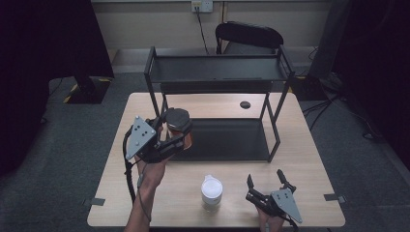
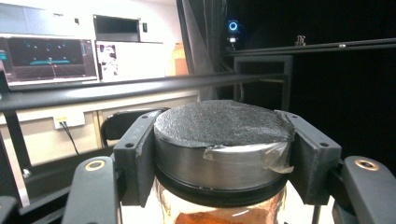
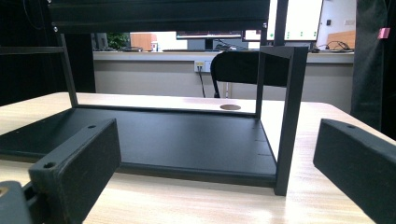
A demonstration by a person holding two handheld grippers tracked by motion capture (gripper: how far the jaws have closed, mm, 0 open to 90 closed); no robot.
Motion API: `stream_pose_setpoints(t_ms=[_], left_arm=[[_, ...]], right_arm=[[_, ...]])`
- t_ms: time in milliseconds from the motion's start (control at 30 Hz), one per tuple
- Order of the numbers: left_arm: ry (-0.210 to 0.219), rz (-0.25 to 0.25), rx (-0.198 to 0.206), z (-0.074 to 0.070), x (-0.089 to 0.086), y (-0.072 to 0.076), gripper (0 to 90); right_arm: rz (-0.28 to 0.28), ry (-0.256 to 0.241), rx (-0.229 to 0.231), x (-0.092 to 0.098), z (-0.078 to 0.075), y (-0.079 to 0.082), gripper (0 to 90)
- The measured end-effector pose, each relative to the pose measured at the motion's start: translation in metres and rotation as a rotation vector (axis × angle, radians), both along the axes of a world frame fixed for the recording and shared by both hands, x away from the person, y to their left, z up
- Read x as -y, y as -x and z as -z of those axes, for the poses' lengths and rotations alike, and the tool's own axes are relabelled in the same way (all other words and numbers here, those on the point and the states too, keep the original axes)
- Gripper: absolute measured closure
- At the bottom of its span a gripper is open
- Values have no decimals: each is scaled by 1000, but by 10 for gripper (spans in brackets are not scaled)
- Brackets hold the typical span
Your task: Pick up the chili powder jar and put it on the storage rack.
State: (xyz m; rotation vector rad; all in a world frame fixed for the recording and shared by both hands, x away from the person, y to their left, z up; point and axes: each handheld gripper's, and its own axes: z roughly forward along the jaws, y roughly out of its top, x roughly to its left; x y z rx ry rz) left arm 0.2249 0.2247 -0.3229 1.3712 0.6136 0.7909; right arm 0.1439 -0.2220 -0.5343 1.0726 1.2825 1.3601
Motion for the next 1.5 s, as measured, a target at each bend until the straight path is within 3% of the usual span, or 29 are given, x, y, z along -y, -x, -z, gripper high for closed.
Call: stream_pose_setpoints(t_ms=[267,400,600,700,833,1033,1133,1267,1500], left_arm=[[-7,-5,24,-33,5,-6,351],[-13,-12,15,-49,9,-15,351],[-2,-32,4,-63,19,-23,351],[16,-12,-14,-72,20,-31,351],[26,-26,-31,-82,27,-43,351],[26,-45,-17,-95,38,-54,351],[16,-59,-13,-103,40,-60,351],[39,-76,-22,-109,41,-72,351],[16,-133,-37,-121,54,-94,351]], right_arm=[[3,0,0,0,0,0,0],[3,0,0,0,0,0,0],[3,0,0,0,0,0,0],[4,0,0,-1,0,0,0],[4,0,0,-1,0,0,0],[6,1,0,-1,0,0,0],[5,1,0,-1,0,0,0],[5,0,0,-1,0,0,0],[5,0,0,-1,0,0,0]])
